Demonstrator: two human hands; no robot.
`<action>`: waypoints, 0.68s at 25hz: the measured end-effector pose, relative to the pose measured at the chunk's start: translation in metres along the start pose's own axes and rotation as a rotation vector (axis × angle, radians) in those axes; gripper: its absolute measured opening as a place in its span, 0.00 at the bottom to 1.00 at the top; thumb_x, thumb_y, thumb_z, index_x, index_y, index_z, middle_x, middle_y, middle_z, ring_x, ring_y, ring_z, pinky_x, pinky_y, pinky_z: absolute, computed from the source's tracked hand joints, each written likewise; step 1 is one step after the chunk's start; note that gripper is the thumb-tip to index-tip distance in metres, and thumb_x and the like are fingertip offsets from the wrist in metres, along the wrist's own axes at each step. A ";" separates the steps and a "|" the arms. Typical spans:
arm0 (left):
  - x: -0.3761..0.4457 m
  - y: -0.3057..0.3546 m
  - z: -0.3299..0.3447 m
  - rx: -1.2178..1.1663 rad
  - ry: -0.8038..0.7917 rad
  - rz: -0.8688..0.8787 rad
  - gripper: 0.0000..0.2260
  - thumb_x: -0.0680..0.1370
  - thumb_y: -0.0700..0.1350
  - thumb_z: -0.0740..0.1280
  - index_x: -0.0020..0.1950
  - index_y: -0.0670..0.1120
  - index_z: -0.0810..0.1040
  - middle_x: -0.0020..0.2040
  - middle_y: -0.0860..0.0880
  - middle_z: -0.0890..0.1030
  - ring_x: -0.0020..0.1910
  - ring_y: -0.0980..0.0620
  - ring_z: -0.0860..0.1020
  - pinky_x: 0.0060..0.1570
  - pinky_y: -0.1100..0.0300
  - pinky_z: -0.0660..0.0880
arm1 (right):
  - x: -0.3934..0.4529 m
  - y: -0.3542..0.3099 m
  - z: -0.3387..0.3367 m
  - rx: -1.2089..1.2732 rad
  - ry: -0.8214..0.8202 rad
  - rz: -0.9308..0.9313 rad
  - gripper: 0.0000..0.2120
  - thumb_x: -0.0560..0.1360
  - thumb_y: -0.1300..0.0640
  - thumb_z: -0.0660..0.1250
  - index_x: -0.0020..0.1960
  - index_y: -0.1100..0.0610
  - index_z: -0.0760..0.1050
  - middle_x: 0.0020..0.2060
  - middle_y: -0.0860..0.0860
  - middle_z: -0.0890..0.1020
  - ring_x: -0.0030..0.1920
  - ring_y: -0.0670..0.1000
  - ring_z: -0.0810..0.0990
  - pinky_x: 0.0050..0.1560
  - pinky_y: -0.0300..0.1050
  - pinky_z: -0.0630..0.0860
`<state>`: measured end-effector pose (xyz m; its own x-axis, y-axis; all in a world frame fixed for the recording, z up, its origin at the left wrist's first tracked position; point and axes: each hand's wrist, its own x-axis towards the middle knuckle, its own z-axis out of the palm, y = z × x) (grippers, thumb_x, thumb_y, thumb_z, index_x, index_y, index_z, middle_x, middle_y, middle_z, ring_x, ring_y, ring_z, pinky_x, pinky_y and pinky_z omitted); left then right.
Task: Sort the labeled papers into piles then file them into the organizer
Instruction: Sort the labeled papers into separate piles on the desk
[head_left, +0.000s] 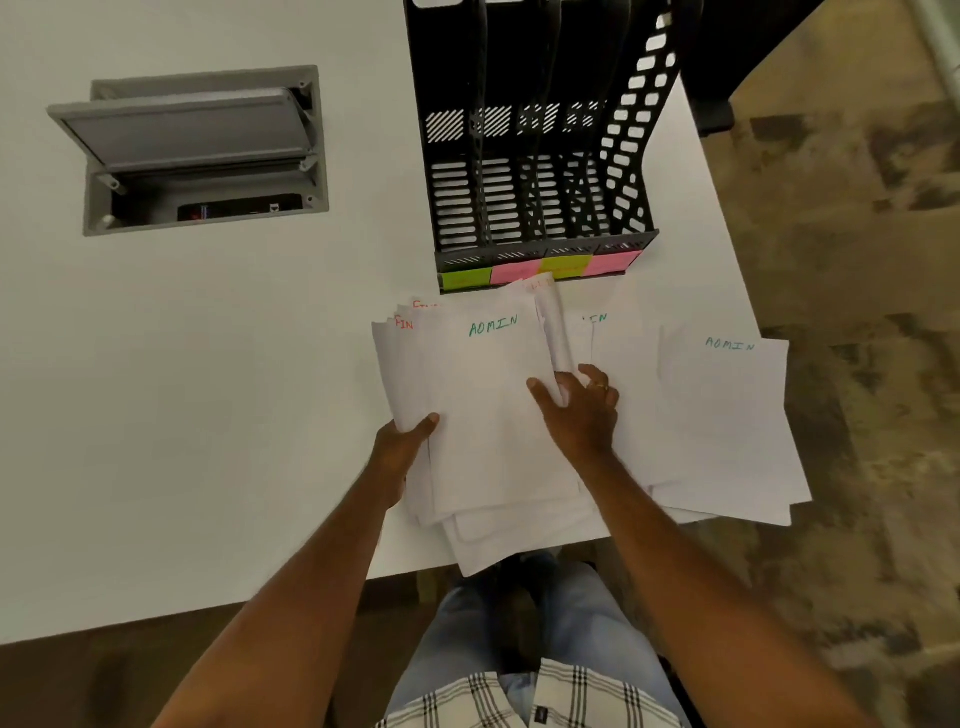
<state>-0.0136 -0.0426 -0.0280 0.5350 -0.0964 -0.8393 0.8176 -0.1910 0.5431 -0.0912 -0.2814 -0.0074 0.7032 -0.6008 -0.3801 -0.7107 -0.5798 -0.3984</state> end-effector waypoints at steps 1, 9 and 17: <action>0.001 0.000 0.000 0.006 0.009 0.005 0.23 0.74 0.53 0.76 0.65 0.47 0.76 0.52 0.53 0.82 0.48 0.55 0.79 0.39 0.60 0.72 | -0.001 0.006 -0.002 0.042 0.004 0.054 0.24 0.78 0.33 0.60 0.62 0.47 0.81 0.76 0.54 0.64 0.74 0.60 0.61 0.68 0.62 0.68; 0.003 -0.001 0.001 0.004 0.027 0.025 0.17 0.74 0.48 0.76 0.59 0.50 0.73 0.48 0.56 0.80 0.44 0.57 0.76 0.40 0.60 0.70 | 0.008 0.031 -0.001 0.256 -0.160 -0.080 0.12 0.80 0.58 0.64 0.57 0.55 0.84 0.80 0.50 0.57 0.79 0.54 0.52 0.76 0.52 0.57; 0.006 -0.003 0.001 0.031 0.055 0.022 0.17 0.76 0.45 0.74 0.63 0.47 0.74 0.53 0.49 0.78 0.45 0.53 0.76 0.52 0.52 0.69 | 0.025 0.013 -0.011 0.857 -0.076 0.238 0.24 0.74 0.60 0.75 0.65 0.55 0.69 0.60 0.54 0.77 0.59 0.53 0.78 0.56 0.43 0.77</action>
<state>-0.0129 -0.0439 -0.0349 0.5641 -0.0474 -0.8243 0.7991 -0.2201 0.5595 -0.0833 -0.3094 -0.0130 0.5603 -0.5969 -0.5743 -0.6009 0.1844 -0.7778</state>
